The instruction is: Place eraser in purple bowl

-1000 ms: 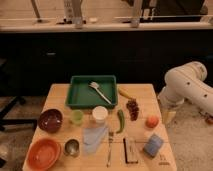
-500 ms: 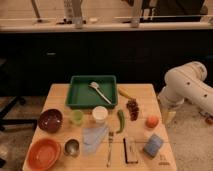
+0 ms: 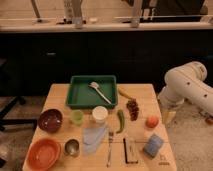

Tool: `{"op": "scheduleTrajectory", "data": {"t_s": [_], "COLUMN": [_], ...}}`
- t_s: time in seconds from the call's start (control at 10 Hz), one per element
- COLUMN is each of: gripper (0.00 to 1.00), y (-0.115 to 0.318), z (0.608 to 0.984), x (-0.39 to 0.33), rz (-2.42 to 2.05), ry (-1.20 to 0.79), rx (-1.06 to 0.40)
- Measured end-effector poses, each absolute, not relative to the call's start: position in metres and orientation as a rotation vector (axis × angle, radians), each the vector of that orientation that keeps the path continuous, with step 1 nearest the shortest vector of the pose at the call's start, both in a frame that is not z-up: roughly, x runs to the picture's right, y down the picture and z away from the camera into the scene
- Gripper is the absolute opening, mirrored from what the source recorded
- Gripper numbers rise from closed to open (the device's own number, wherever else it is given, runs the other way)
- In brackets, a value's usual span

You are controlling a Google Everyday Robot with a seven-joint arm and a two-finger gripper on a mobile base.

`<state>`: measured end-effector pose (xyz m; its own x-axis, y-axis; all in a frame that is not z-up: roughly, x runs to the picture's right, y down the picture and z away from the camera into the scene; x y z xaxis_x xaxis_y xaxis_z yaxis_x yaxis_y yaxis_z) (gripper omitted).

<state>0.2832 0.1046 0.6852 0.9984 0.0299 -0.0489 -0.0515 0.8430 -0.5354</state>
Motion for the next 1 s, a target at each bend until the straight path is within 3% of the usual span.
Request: {"op": "scheduleTrajectory", "data": {"t_s": [0.6, 1.0], "gripper": [0.8, 0.8], "y": [0.106, 0.123], "z": [0.684, 0.678], "x": [0.282, 0.248], "rz": [0.023, -0.307], "ry": [0.027, -0.116], "rx": [-0.563, -0.59]}}
